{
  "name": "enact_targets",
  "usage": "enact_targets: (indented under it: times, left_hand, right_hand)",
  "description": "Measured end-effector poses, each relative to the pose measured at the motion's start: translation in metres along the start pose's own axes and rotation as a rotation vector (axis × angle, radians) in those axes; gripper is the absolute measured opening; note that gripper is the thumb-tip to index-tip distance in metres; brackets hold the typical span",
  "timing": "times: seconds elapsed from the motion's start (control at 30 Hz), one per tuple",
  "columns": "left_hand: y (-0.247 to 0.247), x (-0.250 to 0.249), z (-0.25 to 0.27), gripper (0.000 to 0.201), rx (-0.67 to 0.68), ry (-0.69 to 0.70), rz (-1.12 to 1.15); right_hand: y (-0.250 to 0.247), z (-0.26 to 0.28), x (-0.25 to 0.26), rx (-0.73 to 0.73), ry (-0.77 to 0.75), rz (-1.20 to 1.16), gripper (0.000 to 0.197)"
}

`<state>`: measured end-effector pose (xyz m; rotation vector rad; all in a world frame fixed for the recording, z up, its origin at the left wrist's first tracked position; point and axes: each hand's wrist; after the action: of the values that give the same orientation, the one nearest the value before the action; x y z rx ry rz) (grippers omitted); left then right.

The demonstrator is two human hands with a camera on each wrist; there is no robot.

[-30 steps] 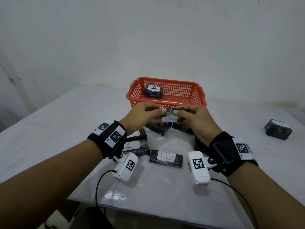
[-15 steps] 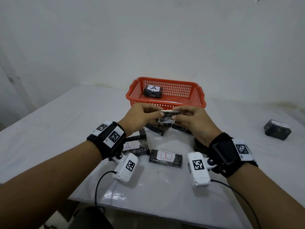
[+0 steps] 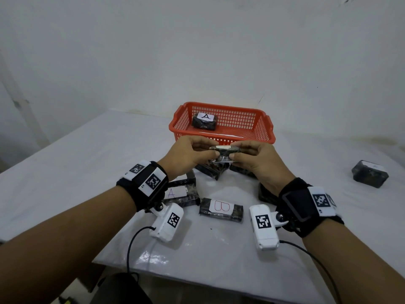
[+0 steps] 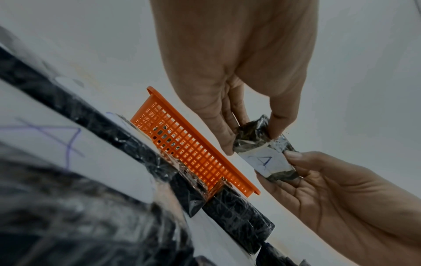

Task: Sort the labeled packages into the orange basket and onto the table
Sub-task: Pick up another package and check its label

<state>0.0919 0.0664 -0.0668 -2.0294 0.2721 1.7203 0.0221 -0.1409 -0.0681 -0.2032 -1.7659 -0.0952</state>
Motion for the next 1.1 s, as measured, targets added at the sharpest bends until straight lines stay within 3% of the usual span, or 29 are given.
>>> enact_targets:
  times: [0.17,0.3,0.4,0.5,0.6,0.73,1.1]
  left_hand:
    - [-0.001,0.001,0.000,0.032,0.022,-0.011,-0.005]
    - [0.000,0.004,-0.002,0.043,-0.004,0.018,-0.043]
    - [0.001,0.005,-0.001,0.049,0.013,0.054,-0.087]
    - [0.003,0.003,-0.001,0.052,0.032,0.053,-0.069]
    - [0.003,0.001,-0.003,0.042,0.066,-0.016,0.000]
    - [0.001,0.002,-0.004,0.022,0.010,-0.028,-0.062]
    - [0.003,0.002,-0.002,0.020,0.043,-0.052,-0.027]
  right_hand:
    - [0.003,0.001,0.000,-0.014,-0.012,-0.002,0.028]
    - [0.006,0.000,0.003,0.007,0.100,-0.110,0.038]
    - [0.008,-0.001,0.003,0.003,0.165,-0.116,0.024]
    - [0.007,0.000,0.000,-0.011,0.123,-0.097,0.012]
    - [0.003,0.001,-0.001,-0.023,0.066,-0.085,0.016]
    - [0.000,0.002,-0.002,0.003,0.049,-0.072,0.022]
    - [-0.004,0.001,-0.008,-0.003,0.006,-0.002,0.020]
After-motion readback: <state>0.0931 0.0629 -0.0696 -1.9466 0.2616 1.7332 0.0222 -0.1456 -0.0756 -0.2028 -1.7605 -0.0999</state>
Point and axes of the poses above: each hand's wrist, its own z-axis away from the middle knuckle, its own y-axis out of the palm, x = y × z, and after that the axes turned 5 degrees about -y, right-handed
